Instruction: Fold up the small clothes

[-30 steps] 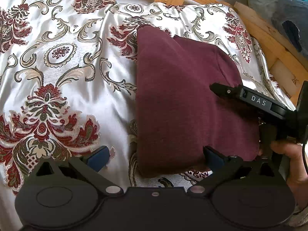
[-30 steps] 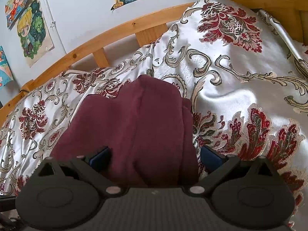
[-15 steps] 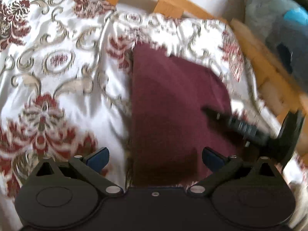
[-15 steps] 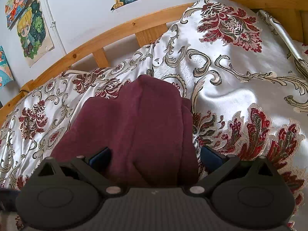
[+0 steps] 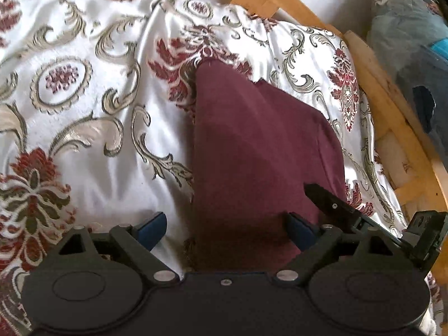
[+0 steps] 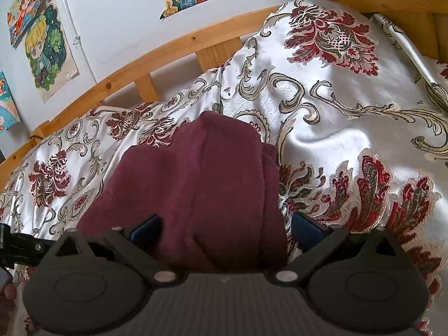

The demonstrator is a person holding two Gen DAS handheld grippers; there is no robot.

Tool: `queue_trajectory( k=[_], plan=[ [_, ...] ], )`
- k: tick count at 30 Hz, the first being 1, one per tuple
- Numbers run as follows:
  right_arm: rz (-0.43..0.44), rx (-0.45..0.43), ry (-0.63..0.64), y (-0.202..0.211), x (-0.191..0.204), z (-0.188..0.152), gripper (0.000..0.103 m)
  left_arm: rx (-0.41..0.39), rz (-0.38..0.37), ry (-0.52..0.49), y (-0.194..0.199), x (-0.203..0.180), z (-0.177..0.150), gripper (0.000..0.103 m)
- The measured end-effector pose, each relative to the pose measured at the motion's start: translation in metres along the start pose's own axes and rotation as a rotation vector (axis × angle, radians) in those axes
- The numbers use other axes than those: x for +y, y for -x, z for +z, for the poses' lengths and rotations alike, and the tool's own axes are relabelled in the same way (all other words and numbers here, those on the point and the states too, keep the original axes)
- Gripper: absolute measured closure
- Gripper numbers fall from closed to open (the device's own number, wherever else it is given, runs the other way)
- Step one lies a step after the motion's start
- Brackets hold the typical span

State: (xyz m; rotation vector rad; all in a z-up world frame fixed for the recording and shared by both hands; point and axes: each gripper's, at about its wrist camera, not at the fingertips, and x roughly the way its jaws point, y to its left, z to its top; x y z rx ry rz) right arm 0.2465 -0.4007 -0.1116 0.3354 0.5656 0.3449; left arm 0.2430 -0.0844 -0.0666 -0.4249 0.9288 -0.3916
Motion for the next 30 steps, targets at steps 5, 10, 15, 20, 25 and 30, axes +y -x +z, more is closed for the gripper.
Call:
queue_trajectory(
  k=[5,10,15,20,25,30],
  plan=[
    [-0.002,0.0,0.003,0.0,0.001,0.0,0.001,-0.033,-0.05,0.073,0.004,0.013,0.004,0.012],
    [-0.004,0.001,0.007,0.0,0.002,-0.001,0.001,-0.001,-0.091,0.132,-0.004,0.024,0.006,0.021],
    [-0.005,0.001,0.008,0.0,0.002,-0.001,0.001,0.023,-0.107,0.141,-0.011,0.024,0.007,0.035],
    [-0.009,-0.004,0.009,0.0,0.002,-0.002,0.004,0.029,-0.104,0.129,-0.011,0.019,0.007,0.048],
    [0.006,-0.005,-0.008,0.002,0.002,-0.003,0.016,0.004,-0.05,0.04,-0.004,0.002,0.008,0.058],
    [0.036,-0.004,-0.053,0.004,0.002,-0.005,0.033,-0.013,0.013,-0.085,0.003,-0.02,0.008,0.062]
  ],
)
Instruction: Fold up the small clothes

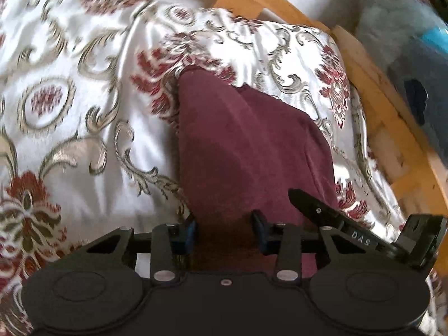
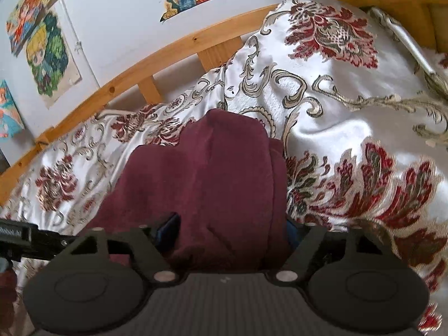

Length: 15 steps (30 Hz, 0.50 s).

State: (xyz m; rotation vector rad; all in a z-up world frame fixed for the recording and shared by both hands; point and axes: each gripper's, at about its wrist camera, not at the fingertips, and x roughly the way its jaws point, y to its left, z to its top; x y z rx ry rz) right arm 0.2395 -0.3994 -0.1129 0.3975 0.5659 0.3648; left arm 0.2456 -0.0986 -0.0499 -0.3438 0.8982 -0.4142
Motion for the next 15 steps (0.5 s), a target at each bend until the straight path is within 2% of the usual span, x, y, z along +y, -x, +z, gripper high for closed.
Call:
queue_trajectory(
  k=[1,4,10,15],
  plan=[
    [0.012,0.001,-0.016,0.0,-0.001,0.0,0.043,-0.003,0.002,-0.013,0.002,-0.002,0.001,0.063],
    [0.024,-0.017,-0.028,0.004,0.004,0.0,0.059,-0.025,0.001,-0.034,0.009,-0.006,0.002,0.066],
    [0.027,-0.117,0.152,0.019,0.048,0.002,0.069,-0.105,0.046,-0.119,0.036,-0.014,0.003,0.067],
    [0.049,-0.17,0.24,0.011,0.089,0.008,0.069,-0.16,0.081,-0.126,0.067,0.001,0.014,0.067]
  ],
)
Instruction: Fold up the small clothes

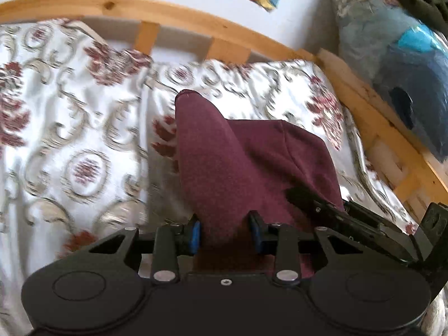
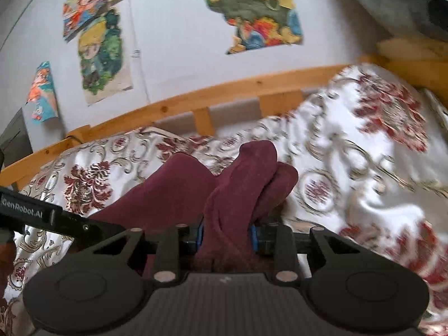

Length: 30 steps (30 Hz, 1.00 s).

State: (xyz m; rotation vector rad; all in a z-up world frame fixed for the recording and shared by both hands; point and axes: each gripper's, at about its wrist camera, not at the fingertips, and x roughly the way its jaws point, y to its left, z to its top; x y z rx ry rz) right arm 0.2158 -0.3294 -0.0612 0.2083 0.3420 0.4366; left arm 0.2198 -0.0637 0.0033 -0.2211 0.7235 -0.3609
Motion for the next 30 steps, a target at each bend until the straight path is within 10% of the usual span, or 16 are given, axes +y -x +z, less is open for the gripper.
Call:
queue_trajectory(
  k=[17,30],
  plan=[
    [0.072,0.072,0.104,-0.095,0.088,-0.008,0.069,-0.031,0.188,0.157,0.024,0.11,-0.009,0.063],
    [-0.011,0.125,0.055,-0.095,0.07,-0.013,0.02,-0.024,0.274,0.166,0.026,0.104,-0.014,0.033]
  ],
)
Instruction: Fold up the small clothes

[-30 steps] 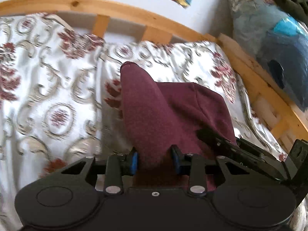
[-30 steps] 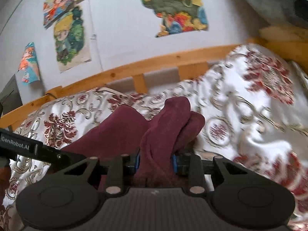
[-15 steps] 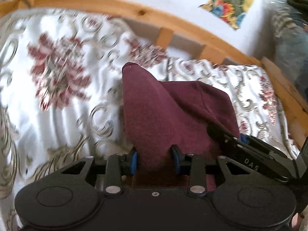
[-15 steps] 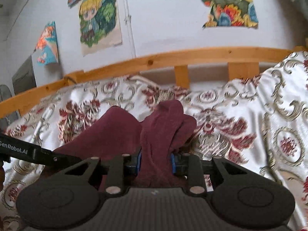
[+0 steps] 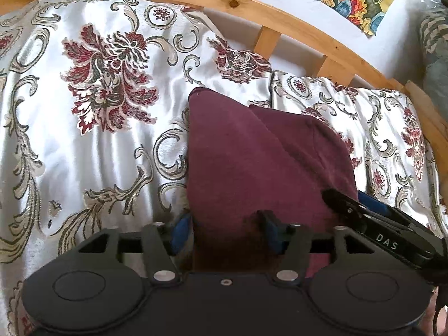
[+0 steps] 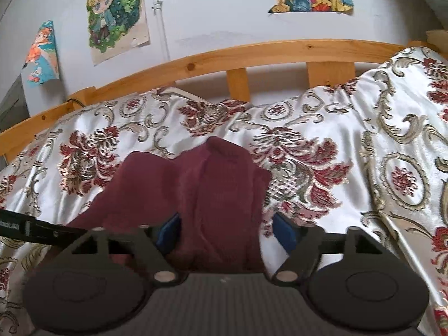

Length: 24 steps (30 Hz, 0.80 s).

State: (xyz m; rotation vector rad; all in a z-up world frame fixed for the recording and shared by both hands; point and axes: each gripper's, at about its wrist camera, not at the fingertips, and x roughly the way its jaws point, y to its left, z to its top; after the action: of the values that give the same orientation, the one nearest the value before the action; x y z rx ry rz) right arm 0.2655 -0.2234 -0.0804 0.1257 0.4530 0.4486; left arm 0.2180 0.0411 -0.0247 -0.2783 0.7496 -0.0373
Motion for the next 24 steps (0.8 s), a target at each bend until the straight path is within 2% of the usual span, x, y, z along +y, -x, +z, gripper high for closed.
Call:
queue_trajectory(
  k=[4,6,7,11,24],
  plan=[
    [-0.016,0.0,-0.009,0.006,-0.003,0.0,0.008,-0.002,0.026,0.012,0.006,0.001,-0.003,0.022],
    [-0.017,-0.007,-0.016,0.012,-0.005,0.0,0.003,-0.012,0.061,0.017,0.011,0.001,-0.005,0.011],
    [-0.013,-0.013,-0.023,0.016,-0.006,0.0,0.0,-0.021,0.073,0.011,0.015,0.0,-0.006,0.01],
    [-0.012,-0.035,-0.041,0.032,-0.007,0.002,0.0,-0.053,0.098,-0.036,0.03,-0.007,-0.009,0.003],
    [-0.02,-0.179,0.03,0.086,0.024,0.019,0.0,-0.193,0.113,-0.137,0.08,-0.032,-0.018,0.001]
  ],
)
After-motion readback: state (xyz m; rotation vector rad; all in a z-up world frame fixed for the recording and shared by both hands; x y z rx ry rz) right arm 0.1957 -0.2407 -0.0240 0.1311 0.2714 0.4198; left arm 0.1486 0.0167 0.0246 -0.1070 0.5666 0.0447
